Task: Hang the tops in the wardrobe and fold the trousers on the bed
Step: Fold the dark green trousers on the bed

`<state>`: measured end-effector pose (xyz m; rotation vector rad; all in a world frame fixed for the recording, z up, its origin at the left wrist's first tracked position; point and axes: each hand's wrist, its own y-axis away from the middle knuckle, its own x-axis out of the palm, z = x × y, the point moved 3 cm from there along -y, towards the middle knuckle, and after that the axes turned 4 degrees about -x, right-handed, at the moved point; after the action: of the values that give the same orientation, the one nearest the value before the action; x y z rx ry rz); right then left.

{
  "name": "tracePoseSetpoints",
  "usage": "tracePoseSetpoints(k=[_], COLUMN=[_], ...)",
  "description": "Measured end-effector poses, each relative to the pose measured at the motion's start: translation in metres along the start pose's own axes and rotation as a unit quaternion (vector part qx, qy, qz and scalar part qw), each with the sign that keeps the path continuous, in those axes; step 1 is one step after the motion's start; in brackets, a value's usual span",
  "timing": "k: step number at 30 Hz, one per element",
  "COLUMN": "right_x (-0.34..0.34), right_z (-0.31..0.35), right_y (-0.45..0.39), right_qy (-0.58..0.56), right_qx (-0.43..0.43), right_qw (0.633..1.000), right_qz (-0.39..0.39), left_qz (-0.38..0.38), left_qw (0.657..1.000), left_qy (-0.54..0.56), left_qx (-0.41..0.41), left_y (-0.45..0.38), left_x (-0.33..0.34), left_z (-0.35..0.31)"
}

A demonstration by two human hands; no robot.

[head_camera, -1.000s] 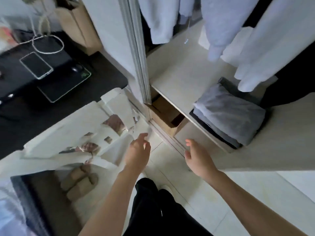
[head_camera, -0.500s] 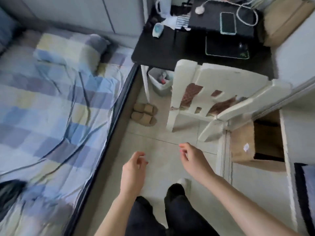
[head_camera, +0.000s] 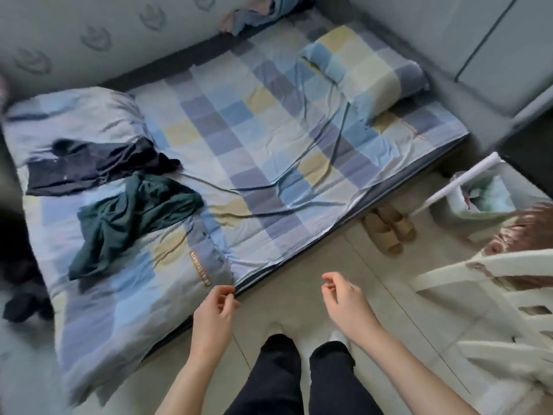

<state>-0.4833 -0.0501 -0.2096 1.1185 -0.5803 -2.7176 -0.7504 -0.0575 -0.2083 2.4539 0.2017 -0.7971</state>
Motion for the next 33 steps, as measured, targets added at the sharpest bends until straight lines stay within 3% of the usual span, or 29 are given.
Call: tracePoseSetpoints(k=[8,15,25,33], right_x=[0.049,0.087,0.163,0.259], right_z=[0.09,0.159,0.218,0.228], right_y=[-0.096,-0.233,-0.405,-0.51], right_qy=[0.035,0.069,0.066,0.035], right_qx=[-0.056,-0.065,-0.051,-0.025], right_qw=[0.993,0.977,0.968,0.971], right_qz=[0.101,0.19,0.238,0.237], left_qz=[-0.075,-0.113,-0.079,-0.064], left_qw=[0.991,0.974,0.965,0.965], left_qy=[0.07,0.09,-0.023,-0.146], left_qx=[-0.082,-0.173,-0.249,-0.21], left_y=[-0.063,-0.157,-0.318,-0.475], left_x=[-0.061,-0.083,-0.115,-0.168], left_z=[0.043,0.051,0.095,0.146])
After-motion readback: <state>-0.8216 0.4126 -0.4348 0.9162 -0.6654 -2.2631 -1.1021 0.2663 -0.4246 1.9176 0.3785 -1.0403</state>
